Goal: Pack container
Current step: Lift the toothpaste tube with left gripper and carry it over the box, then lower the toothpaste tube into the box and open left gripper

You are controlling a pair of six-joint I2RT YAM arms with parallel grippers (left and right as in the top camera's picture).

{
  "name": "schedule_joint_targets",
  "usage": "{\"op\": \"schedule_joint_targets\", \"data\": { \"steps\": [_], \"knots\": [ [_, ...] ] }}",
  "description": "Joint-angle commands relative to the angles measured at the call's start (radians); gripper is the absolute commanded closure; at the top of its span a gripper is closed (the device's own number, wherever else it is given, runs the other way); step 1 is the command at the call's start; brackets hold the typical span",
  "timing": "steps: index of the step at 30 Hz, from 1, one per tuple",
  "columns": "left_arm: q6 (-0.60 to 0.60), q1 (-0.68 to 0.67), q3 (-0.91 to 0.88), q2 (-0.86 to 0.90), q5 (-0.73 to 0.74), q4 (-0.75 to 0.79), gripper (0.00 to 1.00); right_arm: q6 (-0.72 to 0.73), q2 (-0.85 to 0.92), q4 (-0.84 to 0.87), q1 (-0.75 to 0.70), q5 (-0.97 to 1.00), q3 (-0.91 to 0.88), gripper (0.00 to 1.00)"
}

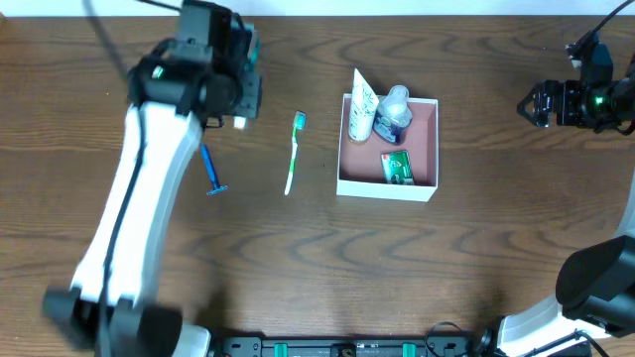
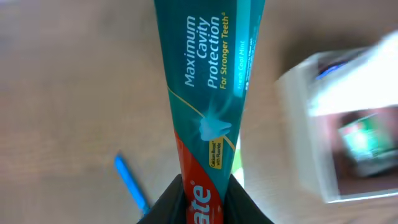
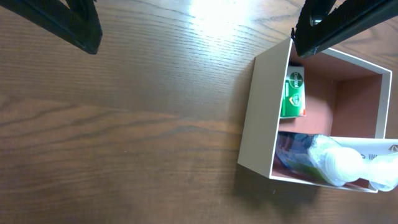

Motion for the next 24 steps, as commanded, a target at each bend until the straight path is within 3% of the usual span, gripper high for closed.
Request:
{"op": "schedule_joint_targets", "data": {
  "steps": [1, 6, 13, 24],
  "knots": [
    [-0.064, -0.089, 0.012, -0.106, 0.039, 0.039, 0.81, 0.01, -0.001, -0.001, 0.008, -0.015, 0.001, 0.01],
    [-0.093, -0.276, 0.012, -0.185, 0.085, 0.143, 0.81, 0.01, -0.001, -0.001, 0.008, -0.015, 0.001, 0.01],
    [-0.158, -0.483, 0.007, -0.119, 0.085, 0.258, 0.81, 0.01, -0.001, -0.001, 0.008, -0.015, 0.001, 0.01],
    [-0.206, -0.539, 0.007, 0.134, 0.085, 0.367, 0.81, 0.01, -0.001, -0.001, 0.008, -0.015, 0.001, 0.01]
  ]
}}
